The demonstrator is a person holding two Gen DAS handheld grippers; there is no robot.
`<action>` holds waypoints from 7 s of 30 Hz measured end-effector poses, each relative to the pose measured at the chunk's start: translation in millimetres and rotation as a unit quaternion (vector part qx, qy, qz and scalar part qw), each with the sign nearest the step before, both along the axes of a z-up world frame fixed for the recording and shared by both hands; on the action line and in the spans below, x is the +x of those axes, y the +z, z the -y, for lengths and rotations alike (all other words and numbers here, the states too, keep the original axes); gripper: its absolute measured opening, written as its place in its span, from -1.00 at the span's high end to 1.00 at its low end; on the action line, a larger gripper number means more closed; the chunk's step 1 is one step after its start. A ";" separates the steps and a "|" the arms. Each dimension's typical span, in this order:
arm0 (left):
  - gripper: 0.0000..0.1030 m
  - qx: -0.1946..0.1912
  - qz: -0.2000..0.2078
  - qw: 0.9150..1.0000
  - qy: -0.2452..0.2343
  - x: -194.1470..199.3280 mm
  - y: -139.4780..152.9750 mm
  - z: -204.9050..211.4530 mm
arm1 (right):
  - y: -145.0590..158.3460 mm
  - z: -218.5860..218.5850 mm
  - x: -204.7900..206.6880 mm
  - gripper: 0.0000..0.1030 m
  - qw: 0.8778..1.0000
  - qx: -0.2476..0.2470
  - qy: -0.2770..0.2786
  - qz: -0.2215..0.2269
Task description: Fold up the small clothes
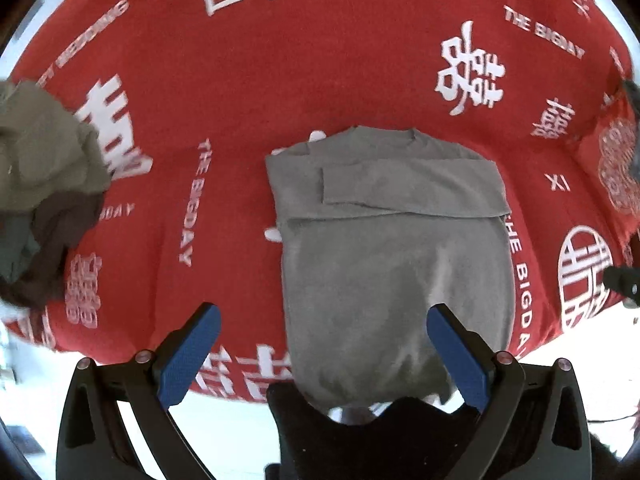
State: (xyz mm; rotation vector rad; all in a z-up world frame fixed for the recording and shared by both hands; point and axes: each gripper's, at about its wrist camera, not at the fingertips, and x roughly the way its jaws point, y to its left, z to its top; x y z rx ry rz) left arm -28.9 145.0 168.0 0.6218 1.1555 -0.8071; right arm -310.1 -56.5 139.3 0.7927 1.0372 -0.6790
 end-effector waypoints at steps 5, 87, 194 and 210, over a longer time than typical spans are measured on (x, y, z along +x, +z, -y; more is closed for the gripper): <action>-1.00 0.017 -0.001 0.999 0.027 -38.4 -12.9 -3.7 | -13.1 10.0 -42.7 -0.99 0.999 0.016 0.012 0.029; -0.98 0.007 -0.258 0.965 -0.050 -41.2 -272.3 -95.7 | -329.2 -40.9 -88.6 -0.09 0.944 0.307 0.068 0.103; -0.30 0.022 -0.024 0.995 0.091 220.5 -249.3 215.9 | -232.0 286.6 166.4 0.35 0.992 0.098 0.061 0.044; -0.32 0.041 -0.154 0.983 0.093 129.8 -244.5 61.1 | -250.1 104.3 36.1 0.10 0.931 0.330 -0.055 0.144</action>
